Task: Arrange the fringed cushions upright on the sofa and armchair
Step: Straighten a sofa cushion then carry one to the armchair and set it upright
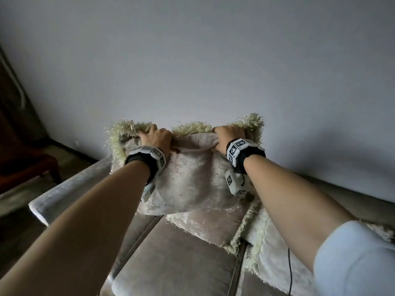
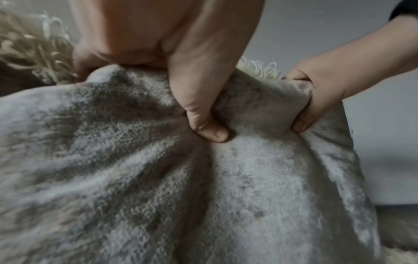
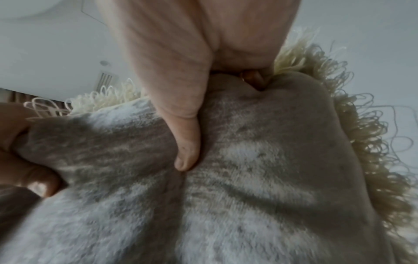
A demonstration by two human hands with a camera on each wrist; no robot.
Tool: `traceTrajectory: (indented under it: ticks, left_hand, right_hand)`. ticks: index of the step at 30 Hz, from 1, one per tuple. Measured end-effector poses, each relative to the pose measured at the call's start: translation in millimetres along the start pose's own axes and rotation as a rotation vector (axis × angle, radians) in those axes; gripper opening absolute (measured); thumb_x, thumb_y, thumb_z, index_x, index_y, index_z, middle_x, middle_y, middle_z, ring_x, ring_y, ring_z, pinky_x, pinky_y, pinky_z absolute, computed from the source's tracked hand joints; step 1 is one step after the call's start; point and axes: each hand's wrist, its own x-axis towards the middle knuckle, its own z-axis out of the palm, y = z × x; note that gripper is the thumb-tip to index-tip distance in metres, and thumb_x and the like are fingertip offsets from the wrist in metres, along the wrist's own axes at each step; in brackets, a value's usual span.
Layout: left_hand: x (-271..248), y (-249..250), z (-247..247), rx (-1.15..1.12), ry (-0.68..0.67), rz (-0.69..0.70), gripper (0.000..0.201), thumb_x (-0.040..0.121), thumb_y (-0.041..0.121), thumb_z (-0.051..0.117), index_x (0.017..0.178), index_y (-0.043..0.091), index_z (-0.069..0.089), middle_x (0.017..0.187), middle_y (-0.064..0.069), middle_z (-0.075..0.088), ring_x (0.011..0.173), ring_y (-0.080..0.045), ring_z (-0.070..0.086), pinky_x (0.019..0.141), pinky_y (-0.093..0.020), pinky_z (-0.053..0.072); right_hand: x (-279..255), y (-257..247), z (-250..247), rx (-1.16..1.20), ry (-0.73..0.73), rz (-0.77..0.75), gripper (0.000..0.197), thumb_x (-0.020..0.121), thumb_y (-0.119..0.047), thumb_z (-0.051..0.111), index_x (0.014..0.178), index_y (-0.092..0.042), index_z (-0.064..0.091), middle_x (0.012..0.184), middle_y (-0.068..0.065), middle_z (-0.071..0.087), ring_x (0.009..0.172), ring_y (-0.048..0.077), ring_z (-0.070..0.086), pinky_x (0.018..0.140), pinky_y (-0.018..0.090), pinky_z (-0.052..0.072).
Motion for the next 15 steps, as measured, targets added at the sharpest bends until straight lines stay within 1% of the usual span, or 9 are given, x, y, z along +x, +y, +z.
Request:
traceTrajectory:
  ticks: [3, 5, 7, 9, 11, 13, 15]
  left_hand:
    - [-11, -74, 7, -0.014, 0.001, -0.086, 0.026, 0.083, 0.048, 0.067, 0.093, 0.023, 0.062, 0.100, 0.002, 0.061, 0.111, -0.025, 0.046, 0.098, -0.065, 0.032]
    - [-22, -125, 12, -0.010, -0.001, -0.130, 0.025, 0.084, 0.047, 0.067, 0.093, 0.025, 0.062, 0.103, 0.003, 0.061, 0.113, -0.025, 0.045, 0.097, -0.066, 0.033]
    - [-35, -172, 14, 0.012, -0.009, -0.173, 0.027, 0.084, 0.047, 0.067, 0.098, 0.025, 0.064, 0.110, 0.001, 0.062, 0.116, -0.026, 0.044, 0.095, -0.064, 0.034]
    - [-52, -215, 13, 0.031, -0.035, -0.233, 0.034, 0.082, 0.049, 0.068, 0.103, 0.023, 0.064, 0.113, -0.001, 0.062, 0.121, -0.027, 0.042, 0.094, -0.063, 0.033]
    - [-67, -255, 11, 0.060, -0.047, -0.295, 0.036, 0.081, 0.048, 0.069, 0.105, 0.023, 0.064, 0.115, -0.002, 0.061, 0.123, -0.028, 0.040, 0.094, -0.062, 0.033]
    - [-81, -293, 10, 0.088, -0.039, -0.356, 0.034, 0.079, 0.047, 0.070, 0.103, 0.023, 0.064, 0.115, 0.000, 0.061, 0.123, -0.027, 0.040, 0.094, -0.063, 0.034]
    - [-96, -328, 9, 0.111, -0.029, -0.406, 0.036, 0.078, 0.048, 0.071, 0.102, 0.022, 0.065, 0.112, 0.002, 0.061, 0.120, -0.026, 0.040, 0.091, -0.060, 0.036]
  right_hand:
    - [13, -68, 7, 0.022, -0.011, -0.096, 0.025, 0.075, -0.025, 0.076, 0.098, -0.023, 0.067, 0.100, 0.006, 0.069, 0.100, 0.028, 0.063, 0.084, 0.032, 0.047]
    - [21, -118, 14, 0.057, -0.022, -0.161, 0.022, 0.075, -0.018, 0.072, 0.096, -0.023, 0.066, 0.101, 0.007, 0.069, 0.101, 0.030, 0.062, 0.084, 0.033, 0.046]
    - [26, -166, 21, 0.101, -0.037, -0.232, 0.025, 0.076, -0.013, 0.068, 0.099, -0.023, 0.066, 0.104, 0.008, 0.069, 0.102, 0.032, 0.061, 0.086, 0.035, 0.047]
    - [30, -213, 29, 0.141, -0.061, -0.306, 0.032, 0.079, -0.014, 0.066, 0.109, -0.025, 0.066, 0.109, 0.008, 0.070, 0.104, 0.033, 0.062, 0.088, 0.036, 0.049]
    - [34, -258, 37, 0.176, -0.081, -0.369, 0.036, 0.081, -0.015, 0.066, 0.115, -0.026, 0.065, 0.111, 0.009, 0.070, 0.104, 0.033, 0.063, 0.090, 0.036, 0.051]
    - [38, -299, 44, 0.209, -0.086, -0.429, 0.037, 0.081, -0.012, 0.066, 0.114, -0.028, 0.066, 0.110, 0.007, 0.070, 0.103, 0.033, 0.065, 0.086, 0.033, 0.051]
    - [42, -339, 50, 0.232, -0.115, -0.480, 0.038, 0.082, -0.006, 0.063, 0.114, -0.027, 0.067, 0.109, 0.005, 0.070, 0.101, 0.031, 0.066, 0.078, 0.029, 0.049]
